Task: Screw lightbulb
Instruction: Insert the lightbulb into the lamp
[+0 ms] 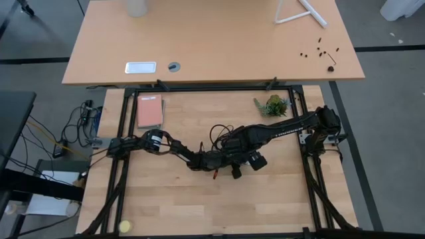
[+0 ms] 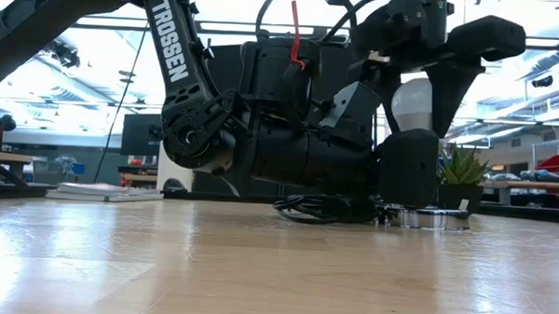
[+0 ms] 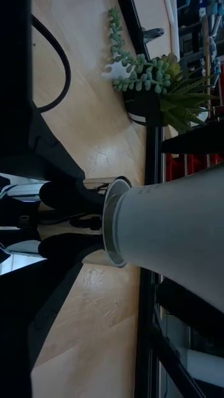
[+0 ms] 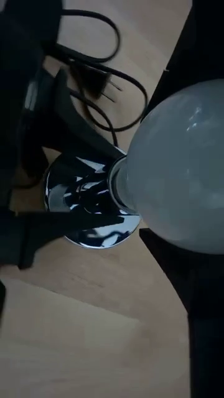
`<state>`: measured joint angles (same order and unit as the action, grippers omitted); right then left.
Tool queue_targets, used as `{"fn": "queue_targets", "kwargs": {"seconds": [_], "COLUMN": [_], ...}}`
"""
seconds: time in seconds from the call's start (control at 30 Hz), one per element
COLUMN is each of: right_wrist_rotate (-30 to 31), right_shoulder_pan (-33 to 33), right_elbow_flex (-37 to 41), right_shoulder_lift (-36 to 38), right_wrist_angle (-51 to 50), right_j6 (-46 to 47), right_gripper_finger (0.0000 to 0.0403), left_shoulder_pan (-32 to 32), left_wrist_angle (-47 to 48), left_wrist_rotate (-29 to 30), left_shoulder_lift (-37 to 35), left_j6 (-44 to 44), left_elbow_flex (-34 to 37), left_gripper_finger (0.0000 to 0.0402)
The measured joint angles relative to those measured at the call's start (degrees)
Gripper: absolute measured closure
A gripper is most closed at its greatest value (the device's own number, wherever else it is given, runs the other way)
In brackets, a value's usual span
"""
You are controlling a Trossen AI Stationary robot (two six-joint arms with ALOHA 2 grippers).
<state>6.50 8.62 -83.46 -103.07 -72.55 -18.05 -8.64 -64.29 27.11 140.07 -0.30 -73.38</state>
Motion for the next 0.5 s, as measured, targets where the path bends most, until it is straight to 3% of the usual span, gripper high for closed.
{"fn": "queue_targets", "kwargs": {"seconds": [0.33, 0.5], "right_wrist_rotate": [-0.08, -0.09], "right_shoulder_pan": [0.0, 0.0], "right_elbow_flex": [-0.02, -0.02], "right_shoulder_lift": [0.02, 0.04], "right_wrist_angle": [-0.11, 0.17], "right_j6": [28.41, 46.92], "right_gripper_finger": [0.0122, 0.0136], "left_shoulder_pan": [0.0, 0.0], "left_wrist_angle": [0.17, 0.22], "left_wrist_rotate": [-0.01, 0.0], "left_shoulder_lift": [0.0, 0.0], "left_j6": [0.0, 0.0], "left_elbow_flex": [0.0, 0.0], "left_gripper_finger": [0.0202, 0.0202]}}
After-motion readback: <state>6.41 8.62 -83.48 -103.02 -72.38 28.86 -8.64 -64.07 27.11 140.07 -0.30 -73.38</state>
